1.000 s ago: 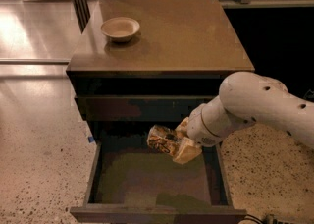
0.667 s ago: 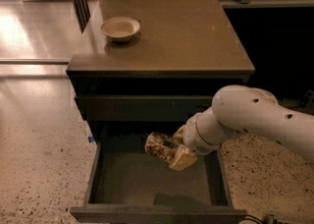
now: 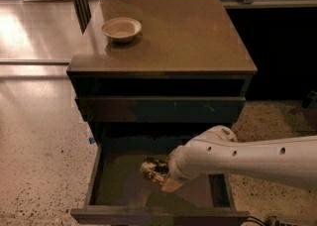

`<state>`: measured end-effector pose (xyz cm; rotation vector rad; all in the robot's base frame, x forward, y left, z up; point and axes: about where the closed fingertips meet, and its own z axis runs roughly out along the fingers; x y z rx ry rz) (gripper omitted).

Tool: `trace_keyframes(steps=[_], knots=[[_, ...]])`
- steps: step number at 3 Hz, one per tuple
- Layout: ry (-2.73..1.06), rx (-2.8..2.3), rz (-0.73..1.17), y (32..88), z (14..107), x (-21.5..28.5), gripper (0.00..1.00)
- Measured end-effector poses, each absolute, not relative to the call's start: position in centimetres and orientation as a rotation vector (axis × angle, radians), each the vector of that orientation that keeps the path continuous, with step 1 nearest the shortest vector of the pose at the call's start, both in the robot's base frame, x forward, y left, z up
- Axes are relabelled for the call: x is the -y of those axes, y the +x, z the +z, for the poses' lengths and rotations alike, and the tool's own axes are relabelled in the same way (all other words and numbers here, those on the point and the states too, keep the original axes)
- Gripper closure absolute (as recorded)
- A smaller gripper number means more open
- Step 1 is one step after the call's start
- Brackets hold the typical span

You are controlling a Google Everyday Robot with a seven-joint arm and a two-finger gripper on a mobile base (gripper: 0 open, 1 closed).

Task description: Place orange can into middle drawer

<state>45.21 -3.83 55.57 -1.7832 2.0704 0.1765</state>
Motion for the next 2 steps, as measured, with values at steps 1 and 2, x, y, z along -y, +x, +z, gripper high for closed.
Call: trace_keyframes(steps=[1,2], knots=[[-1.791,-2.066,0.118,46.06,51.51,4.07,1.00],[-1.728,-2.107,0.103,46.97,51.20,4.33,1.00]])
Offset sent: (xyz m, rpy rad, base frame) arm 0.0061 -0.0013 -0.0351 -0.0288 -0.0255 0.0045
